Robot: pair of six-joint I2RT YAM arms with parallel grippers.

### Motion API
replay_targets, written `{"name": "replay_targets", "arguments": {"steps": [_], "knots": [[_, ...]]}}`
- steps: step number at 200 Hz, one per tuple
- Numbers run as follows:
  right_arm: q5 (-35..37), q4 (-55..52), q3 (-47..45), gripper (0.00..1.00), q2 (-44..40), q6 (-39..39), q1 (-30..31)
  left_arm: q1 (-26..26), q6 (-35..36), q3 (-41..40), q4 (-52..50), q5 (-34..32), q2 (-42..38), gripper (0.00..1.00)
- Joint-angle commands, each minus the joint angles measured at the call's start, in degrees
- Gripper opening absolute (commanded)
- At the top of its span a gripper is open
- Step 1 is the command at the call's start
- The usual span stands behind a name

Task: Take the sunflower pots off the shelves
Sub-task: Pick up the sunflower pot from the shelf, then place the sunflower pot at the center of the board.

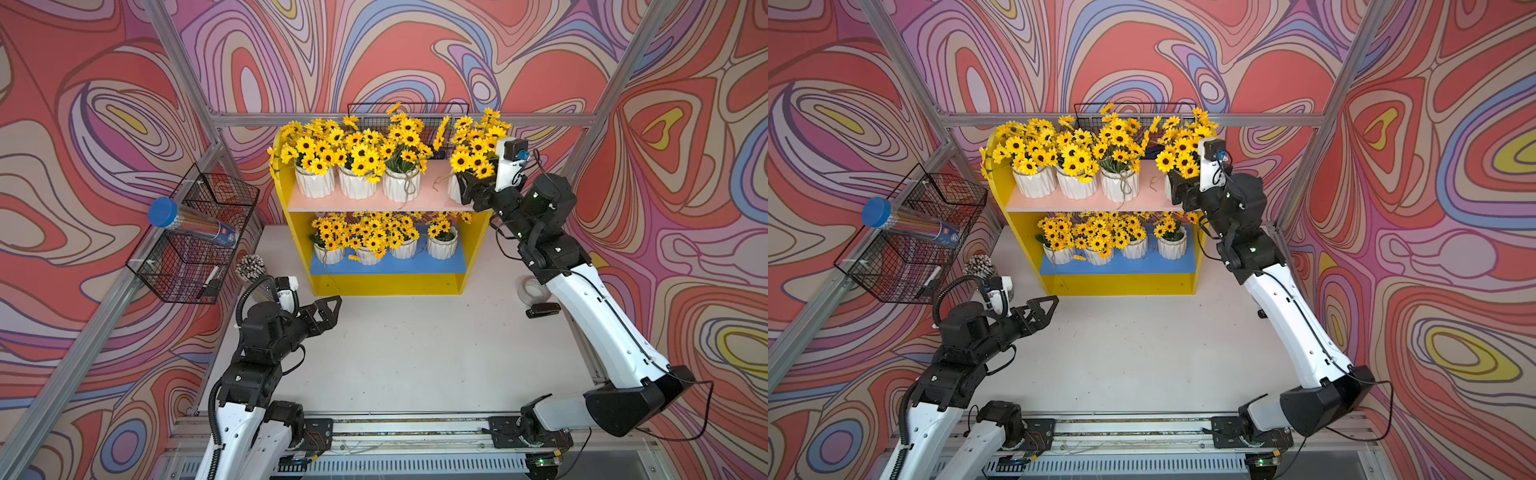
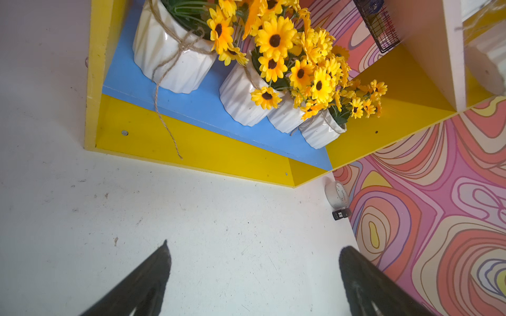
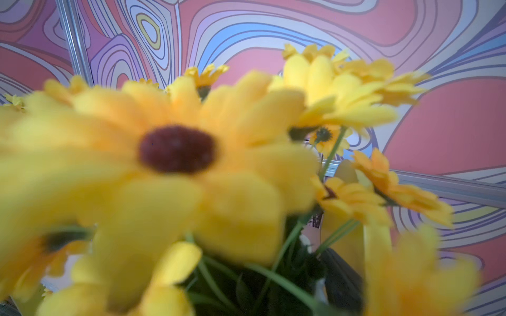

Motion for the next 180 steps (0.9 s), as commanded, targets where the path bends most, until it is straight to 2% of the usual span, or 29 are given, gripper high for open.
{"name": "replay_targets", "arguments": {"steps": [1,81,180], "knots": [[0.2,4.4,-0.3,0.0,-2.5,1.1,-0.2,-0.3,1.0,1.8,-1.7,0.0,-0.3,0.97],[-3.4,2.7,-3.7,0.0,-6.4,2.1,2.3,-0.3,1.3,3.2,-2.6,0.2,0.0,0.97],[-3.3,2.3,-12.2,0.0,-14.7,0.3,11.8,-0.3,1.8,5.7,-3.4,0.3,1.6,0.97]]}}
